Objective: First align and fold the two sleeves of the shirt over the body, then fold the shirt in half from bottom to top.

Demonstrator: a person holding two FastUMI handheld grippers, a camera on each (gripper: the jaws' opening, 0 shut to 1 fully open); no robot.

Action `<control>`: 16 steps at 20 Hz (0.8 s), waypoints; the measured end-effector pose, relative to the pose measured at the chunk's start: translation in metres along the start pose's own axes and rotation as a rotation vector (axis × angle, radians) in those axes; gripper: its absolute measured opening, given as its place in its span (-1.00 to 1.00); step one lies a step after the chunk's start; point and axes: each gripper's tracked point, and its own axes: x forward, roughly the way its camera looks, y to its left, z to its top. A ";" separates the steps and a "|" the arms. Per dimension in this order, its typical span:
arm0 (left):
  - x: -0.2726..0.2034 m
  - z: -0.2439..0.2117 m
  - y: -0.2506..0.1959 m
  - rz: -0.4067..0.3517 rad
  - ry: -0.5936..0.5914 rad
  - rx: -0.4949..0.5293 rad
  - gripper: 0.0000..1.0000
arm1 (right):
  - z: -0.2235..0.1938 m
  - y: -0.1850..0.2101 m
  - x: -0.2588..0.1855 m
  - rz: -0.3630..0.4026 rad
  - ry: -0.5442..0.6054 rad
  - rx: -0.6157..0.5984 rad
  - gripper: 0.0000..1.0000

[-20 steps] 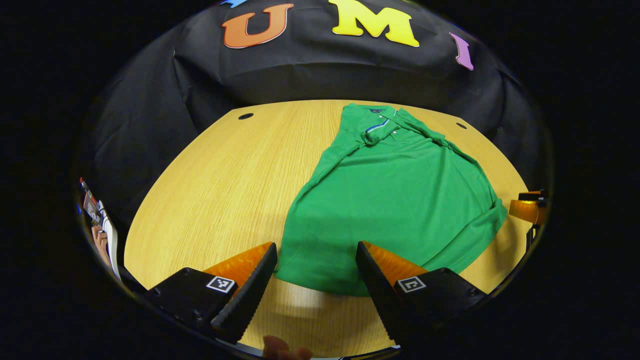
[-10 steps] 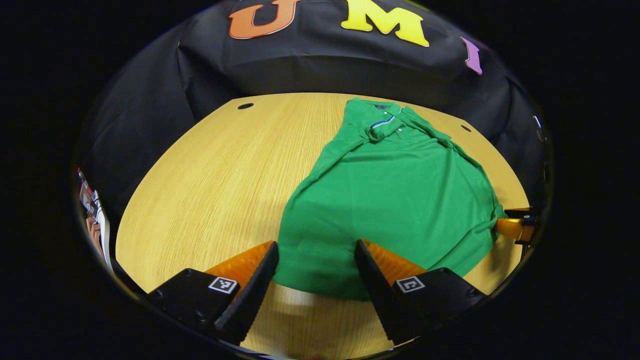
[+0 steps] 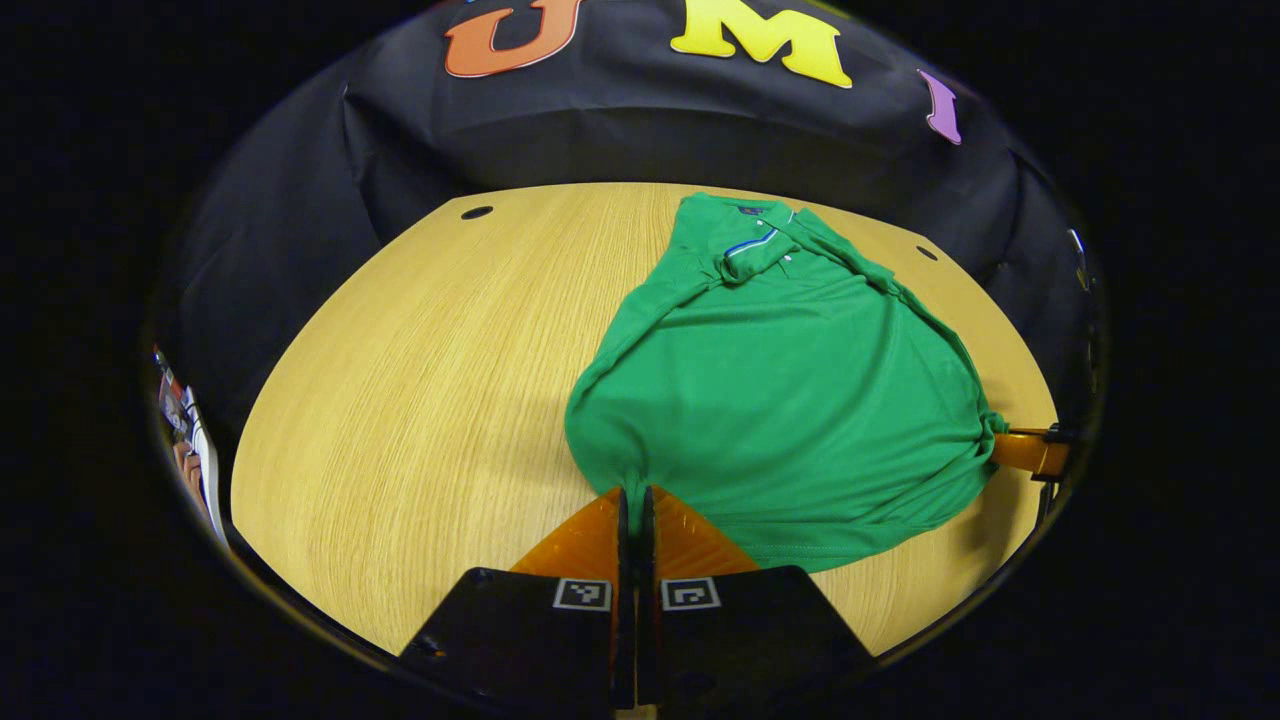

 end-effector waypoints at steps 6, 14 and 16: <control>-0.021 0.000 -0.005 -0.022 -0.022 -0.038 -0.92 | 0.011 -0.003 -0.016 0.017 -0.027 0.018 -0.95; -0.037 0.041 -0.001 -0.021 -0.096 -0.044 -0.92 | 0.043 -0.002 -0.033 0.037 -0.086 0.051 -0.95; -0.040 0.056 0.001 -0.022 -0.118 -0.042 -0.92 | 0.057 -0.003 -0.036 0.043 -0.110 0.060 -0.95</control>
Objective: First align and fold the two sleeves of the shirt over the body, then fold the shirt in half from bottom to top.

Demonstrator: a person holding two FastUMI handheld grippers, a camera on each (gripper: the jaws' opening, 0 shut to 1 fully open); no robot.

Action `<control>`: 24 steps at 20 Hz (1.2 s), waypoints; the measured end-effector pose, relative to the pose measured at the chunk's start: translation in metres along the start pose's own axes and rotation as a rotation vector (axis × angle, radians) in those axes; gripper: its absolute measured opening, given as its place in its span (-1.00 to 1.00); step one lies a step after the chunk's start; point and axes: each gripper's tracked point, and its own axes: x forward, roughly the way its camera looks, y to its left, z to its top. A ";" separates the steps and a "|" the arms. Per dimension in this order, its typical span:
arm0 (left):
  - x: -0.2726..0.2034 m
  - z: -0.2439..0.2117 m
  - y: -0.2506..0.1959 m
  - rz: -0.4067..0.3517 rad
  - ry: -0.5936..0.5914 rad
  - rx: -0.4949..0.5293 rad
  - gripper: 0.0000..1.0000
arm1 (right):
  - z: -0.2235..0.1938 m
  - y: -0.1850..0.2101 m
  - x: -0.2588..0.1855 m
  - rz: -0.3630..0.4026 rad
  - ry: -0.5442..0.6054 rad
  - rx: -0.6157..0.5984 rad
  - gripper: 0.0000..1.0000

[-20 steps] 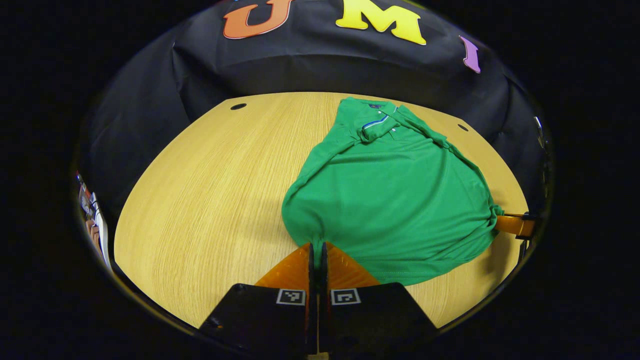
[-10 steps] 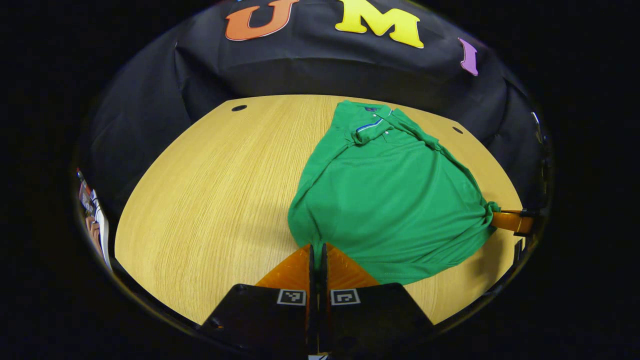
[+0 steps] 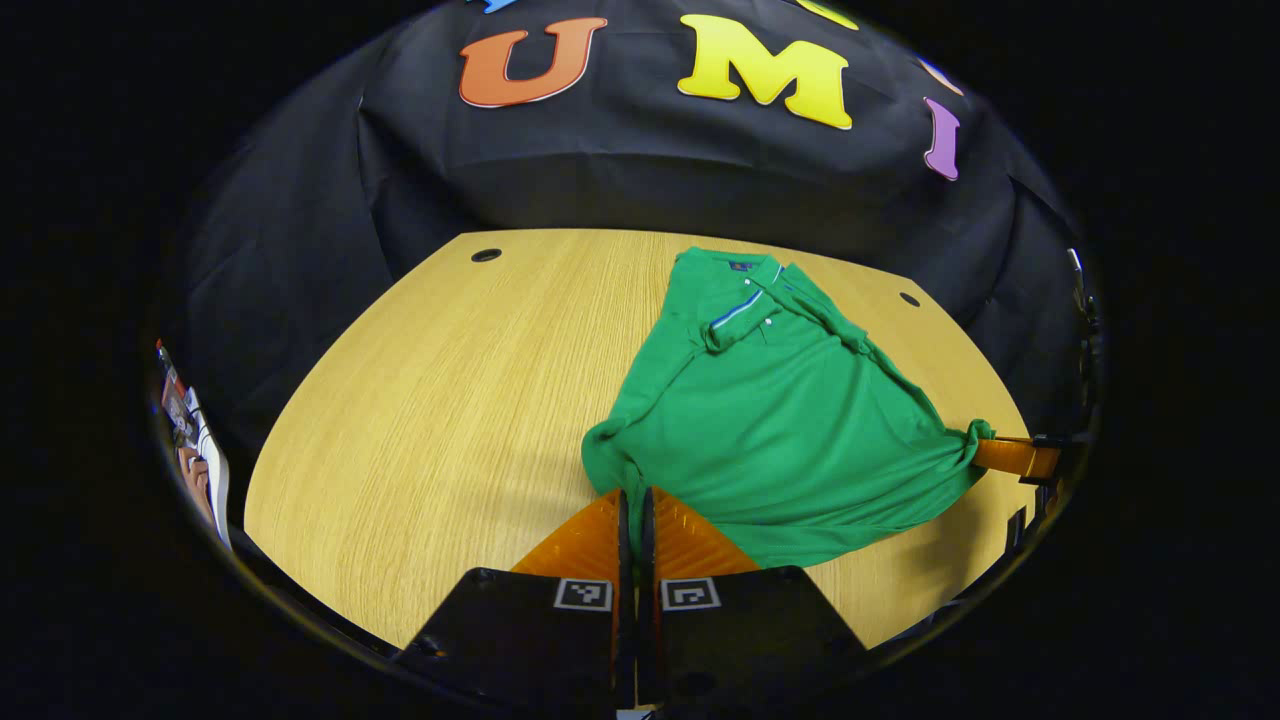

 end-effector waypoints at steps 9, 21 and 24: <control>0.011 0.058 0.000 -0.002 -0.079 0.033 -0.92 | 0.069 0.011 -0.003 0.034 -0.096 0.028 -0.95; 0.049 0.137 -0.008 -0.015 -0.151 0.052 -0.92 | 0.145 0.014 0.018 0.047 -0.175 0.039 -0.95; 0.062 0.148 -0.010 -0.025 -0.145 0.046 -0.92 | 0.167 0.012 0.029 0.045 -0.194 0.028 -0.95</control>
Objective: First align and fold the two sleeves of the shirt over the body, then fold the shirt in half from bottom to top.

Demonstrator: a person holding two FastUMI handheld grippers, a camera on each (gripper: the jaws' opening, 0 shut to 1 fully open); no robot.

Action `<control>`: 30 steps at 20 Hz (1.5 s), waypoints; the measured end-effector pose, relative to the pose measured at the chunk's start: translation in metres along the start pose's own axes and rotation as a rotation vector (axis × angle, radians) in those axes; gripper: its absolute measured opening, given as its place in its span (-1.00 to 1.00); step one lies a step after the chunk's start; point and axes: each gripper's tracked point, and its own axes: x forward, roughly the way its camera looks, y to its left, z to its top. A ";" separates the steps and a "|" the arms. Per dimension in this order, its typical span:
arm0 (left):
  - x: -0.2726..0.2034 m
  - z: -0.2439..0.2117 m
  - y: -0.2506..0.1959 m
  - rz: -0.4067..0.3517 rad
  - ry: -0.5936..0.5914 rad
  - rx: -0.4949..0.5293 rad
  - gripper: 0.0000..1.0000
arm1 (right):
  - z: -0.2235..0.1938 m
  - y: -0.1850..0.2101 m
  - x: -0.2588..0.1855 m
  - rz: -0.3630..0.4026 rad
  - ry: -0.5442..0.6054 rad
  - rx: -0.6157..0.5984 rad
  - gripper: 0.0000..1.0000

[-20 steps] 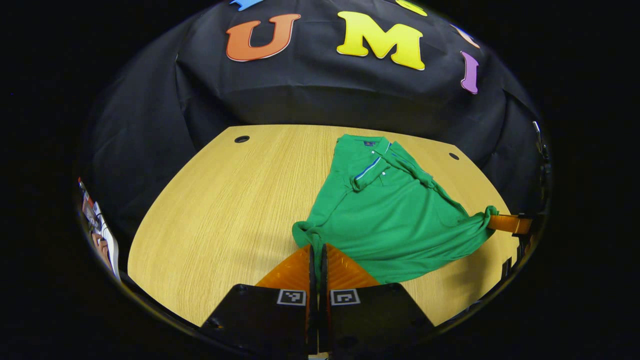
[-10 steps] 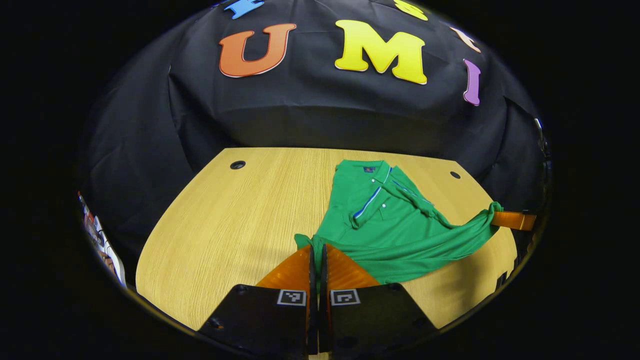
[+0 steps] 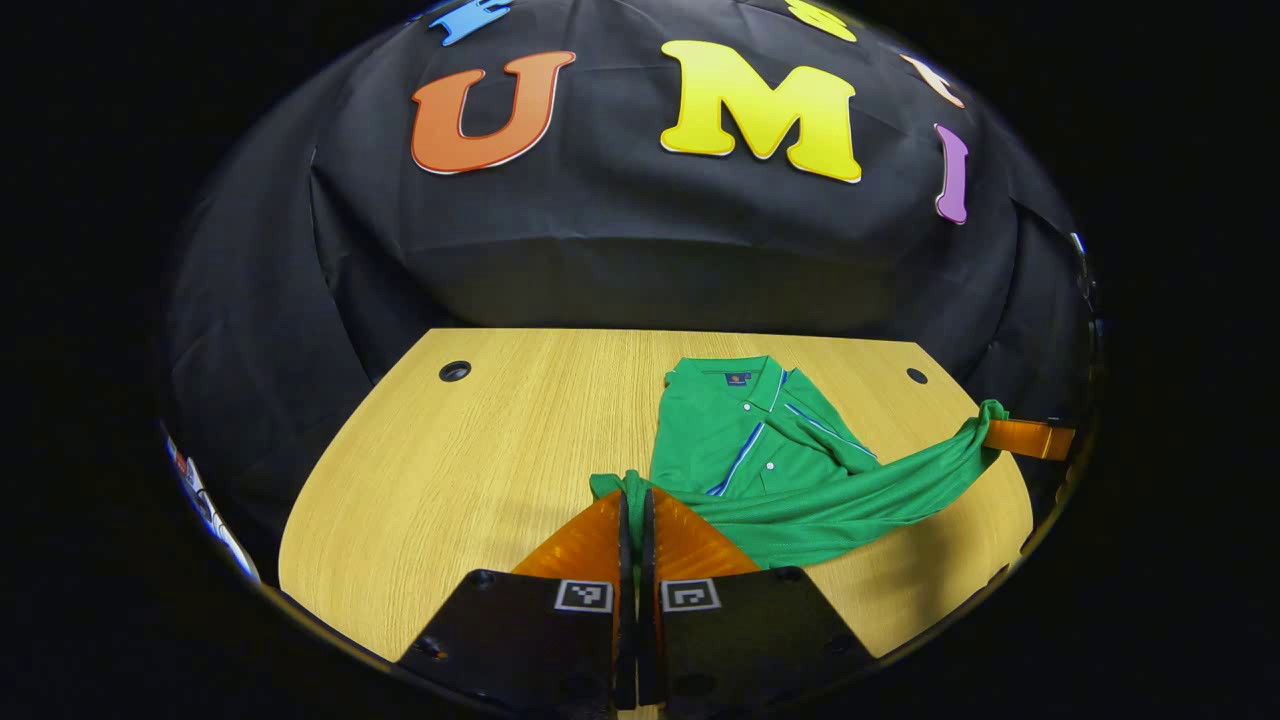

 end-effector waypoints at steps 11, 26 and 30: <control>0.083 0.056 0.000 -0.010 -0.034 0.011 -0.93 | 0.057 -0.003 0.066 0.001 -0.043 -0.016 -0.95; 0.191 0.108 0.010 -0.002 -0.082 0.008 -0.98 | 0.118 -0.002 0.165 0.002 -0.073 0.002 -0.96; 0.212 0.118 0.007 -0.009 -0.095 0.006 -0.92 | 0.132 -0.005 0.183 -0.009 -0.100 -0.004 -0.96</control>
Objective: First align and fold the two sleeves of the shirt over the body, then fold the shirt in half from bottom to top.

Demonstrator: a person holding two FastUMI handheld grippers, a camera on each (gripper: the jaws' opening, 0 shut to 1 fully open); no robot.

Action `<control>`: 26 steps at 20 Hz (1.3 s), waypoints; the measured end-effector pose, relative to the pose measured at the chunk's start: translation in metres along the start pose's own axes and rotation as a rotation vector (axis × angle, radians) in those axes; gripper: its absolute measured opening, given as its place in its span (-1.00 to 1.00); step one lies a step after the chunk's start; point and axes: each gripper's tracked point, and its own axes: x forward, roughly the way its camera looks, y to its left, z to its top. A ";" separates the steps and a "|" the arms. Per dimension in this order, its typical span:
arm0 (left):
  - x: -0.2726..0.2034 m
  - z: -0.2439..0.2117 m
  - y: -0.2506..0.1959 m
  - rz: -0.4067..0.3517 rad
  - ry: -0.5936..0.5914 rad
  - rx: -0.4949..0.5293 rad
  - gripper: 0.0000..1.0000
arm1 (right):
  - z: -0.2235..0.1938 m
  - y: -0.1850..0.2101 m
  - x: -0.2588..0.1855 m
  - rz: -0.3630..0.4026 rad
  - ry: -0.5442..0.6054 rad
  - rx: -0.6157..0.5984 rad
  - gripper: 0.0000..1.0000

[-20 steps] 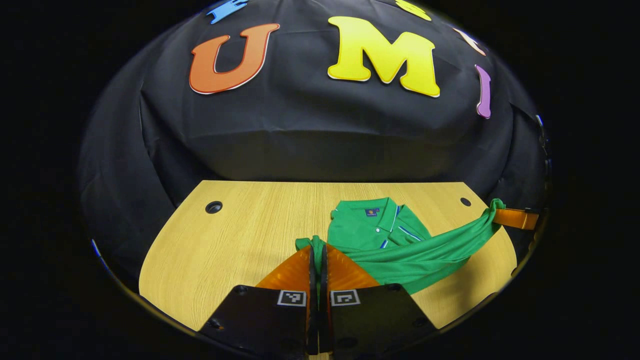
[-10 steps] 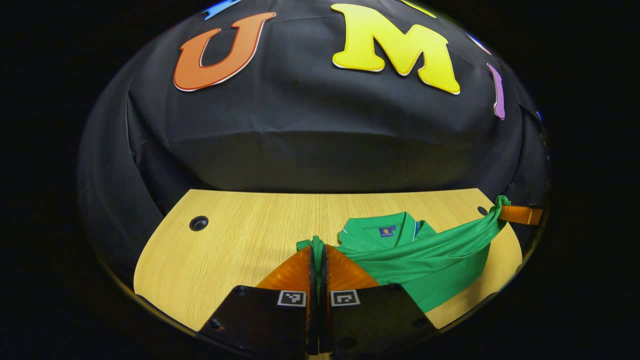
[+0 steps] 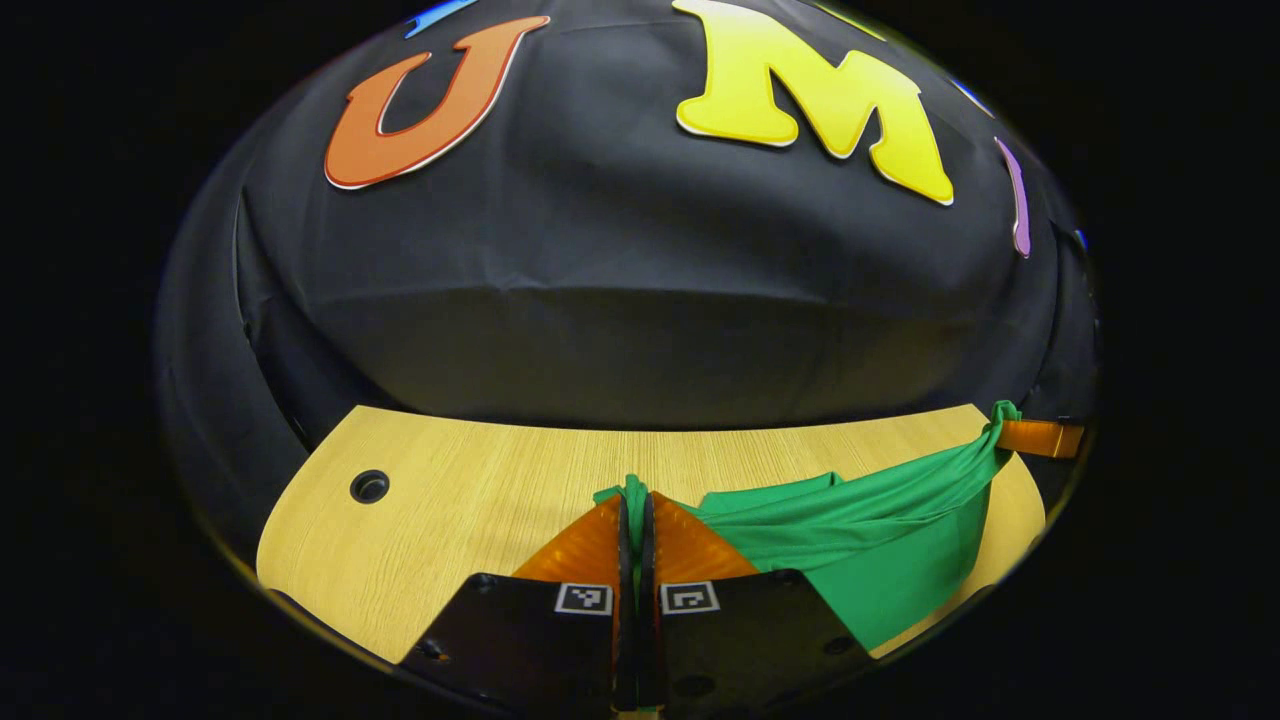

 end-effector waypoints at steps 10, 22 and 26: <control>0.059 -0.080 0.007 0.008 0.103 -0.059 1.00 | -0.071 -0.021 0.064 -0.051 0.099 0.025 0.87; 0.007 -0.007 -0.023 -0.034 -0.112 0.027 1.00 | -0.036 0.000 0.029 -0.048 -0.053 -0.087 0.87; -0.036 0.012 -0.043 -0.076 -0.169 0.035 0.99 | -0.020 0.016 -0.017 -0.026 -0.107 -0.098 0.86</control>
